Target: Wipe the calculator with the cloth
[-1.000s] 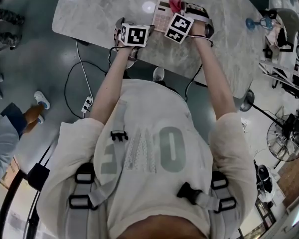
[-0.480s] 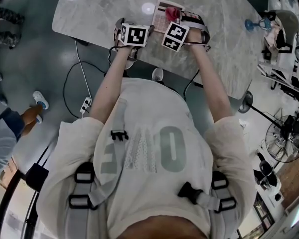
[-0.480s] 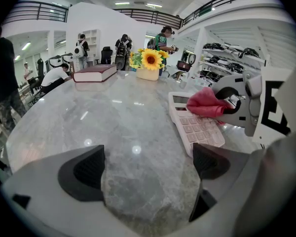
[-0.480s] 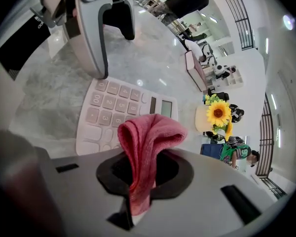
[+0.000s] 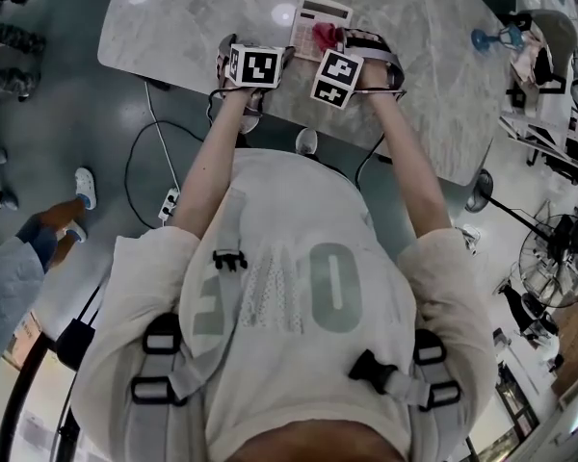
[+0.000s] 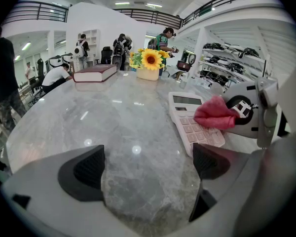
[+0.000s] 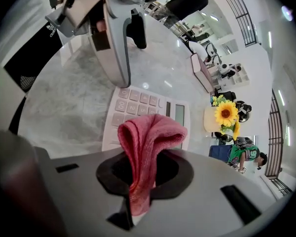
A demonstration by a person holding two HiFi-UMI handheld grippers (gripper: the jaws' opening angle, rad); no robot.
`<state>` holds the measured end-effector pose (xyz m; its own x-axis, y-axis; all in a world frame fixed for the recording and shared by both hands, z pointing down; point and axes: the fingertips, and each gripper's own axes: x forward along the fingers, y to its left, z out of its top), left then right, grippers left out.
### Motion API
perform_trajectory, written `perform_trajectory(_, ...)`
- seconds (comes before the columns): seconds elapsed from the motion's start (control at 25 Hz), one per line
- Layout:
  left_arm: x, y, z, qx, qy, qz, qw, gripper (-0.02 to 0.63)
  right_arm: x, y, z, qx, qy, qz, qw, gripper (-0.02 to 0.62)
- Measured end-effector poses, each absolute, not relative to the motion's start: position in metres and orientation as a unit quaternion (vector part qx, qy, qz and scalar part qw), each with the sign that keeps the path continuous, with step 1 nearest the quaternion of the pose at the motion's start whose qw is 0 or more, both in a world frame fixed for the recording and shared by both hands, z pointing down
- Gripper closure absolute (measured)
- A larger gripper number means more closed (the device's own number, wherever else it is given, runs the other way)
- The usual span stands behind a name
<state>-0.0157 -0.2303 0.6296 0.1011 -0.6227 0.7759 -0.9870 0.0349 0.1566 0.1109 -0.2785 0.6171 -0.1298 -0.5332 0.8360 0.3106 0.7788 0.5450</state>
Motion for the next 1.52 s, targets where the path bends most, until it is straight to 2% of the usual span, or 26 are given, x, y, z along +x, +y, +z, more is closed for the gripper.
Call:
perform_trajectory(0.64,-0.017,-0.229,0.629,0.648,-0.621,0.252,0.361,0.055,0.120,-0.221,0.624,0.041,-0.706,-0.279,0.650,0.540)
perform_trajectory(1.32,-0.017,-0.229,0.627,0.651,-0.621,0.245,0.362,0.057,0.123,-0.214,0.622,0.026,-0.712,-0.272,0.647,0.540)
perform_trajectory(1.52,-0.025,-0.231,0.621,0.637,-0.628,0.200,0.398,0.057,0.111,-0.250,0.595,0.069,-0.719,-0.280,0.633,0.540)
